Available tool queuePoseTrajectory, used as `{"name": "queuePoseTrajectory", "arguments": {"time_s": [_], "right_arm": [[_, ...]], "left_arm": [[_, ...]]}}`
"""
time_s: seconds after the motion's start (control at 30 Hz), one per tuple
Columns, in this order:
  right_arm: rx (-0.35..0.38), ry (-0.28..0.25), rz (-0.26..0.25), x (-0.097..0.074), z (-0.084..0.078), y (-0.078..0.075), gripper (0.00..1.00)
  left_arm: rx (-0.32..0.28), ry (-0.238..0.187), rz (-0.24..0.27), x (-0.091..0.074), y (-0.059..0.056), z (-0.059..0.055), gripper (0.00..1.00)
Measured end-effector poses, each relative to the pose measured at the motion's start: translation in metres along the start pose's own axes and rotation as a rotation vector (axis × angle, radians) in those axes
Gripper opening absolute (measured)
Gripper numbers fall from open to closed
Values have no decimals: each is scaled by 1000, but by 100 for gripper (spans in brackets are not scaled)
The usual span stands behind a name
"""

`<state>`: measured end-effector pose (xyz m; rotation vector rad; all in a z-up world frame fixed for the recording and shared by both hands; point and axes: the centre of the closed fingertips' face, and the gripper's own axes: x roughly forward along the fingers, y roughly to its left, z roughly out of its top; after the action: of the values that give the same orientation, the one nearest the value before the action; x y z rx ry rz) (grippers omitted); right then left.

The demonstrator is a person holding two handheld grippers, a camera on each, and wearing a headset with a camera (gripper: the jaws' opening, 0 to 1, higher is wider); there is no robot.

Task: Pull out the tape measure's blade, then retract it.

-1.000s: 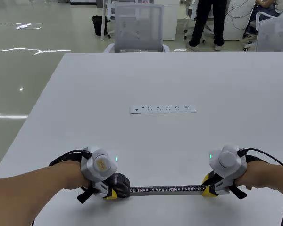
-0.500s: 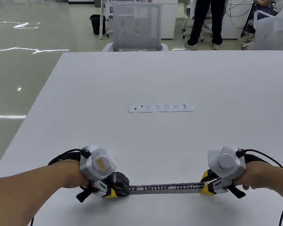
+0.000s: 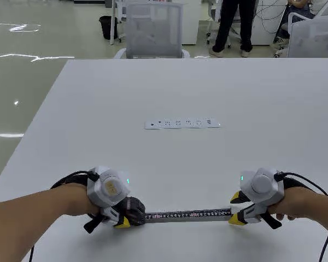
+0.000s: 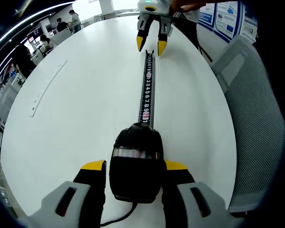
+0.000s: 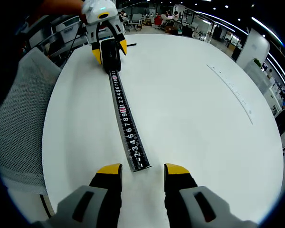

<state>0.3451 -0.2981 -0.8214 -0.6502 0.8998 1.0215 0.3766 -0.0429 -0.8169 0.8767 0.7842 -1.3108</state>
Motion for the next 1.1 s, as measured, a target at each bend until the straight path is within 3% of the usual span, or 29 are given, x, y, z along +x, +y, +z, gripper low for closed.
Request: {"name": "queuePoseTrajectory", "arguments": {"time_s": [0.03,0.07,0.2,0.27,0.43,0.47,0.6,0.7,0.87,1.1], "right_arm": [[2,-5,-7,-1,2,-1,36],[6,-9,-11,-2,3,-1,36],[48,-35,-19,-6,8,-2,39],[66,-38,-14,-6,7,-1,40],[93,-59,-33,-11,10,2,45],[108,-69,-42,-13,9,1,46],[147,-86,-60,-16,5,2,48],[190,-117,-89,-21,2,0,50],[240,-157,-130,-31,-1,-2,53],[286,-198,-167,-41,-7,1,63]], "left_arm": [[-49,-41,11,-1,1,4,48],[-66,-56,19,-3,2,5,53],[-154,-79,82,-14,13,1,63],[-185,-80,88,-17,14,-3,68],[-247,-123,96,-24,8,-10,74],[-288,-154,112,-26,9,-9,74],[-328,-181,140,-34,10,-13,78],[-371,-236,183,-44,14,-12,81],[-434,-275,226,-56,17,-19,87],[-510,-315,268,-68,12,-36,92]]}}
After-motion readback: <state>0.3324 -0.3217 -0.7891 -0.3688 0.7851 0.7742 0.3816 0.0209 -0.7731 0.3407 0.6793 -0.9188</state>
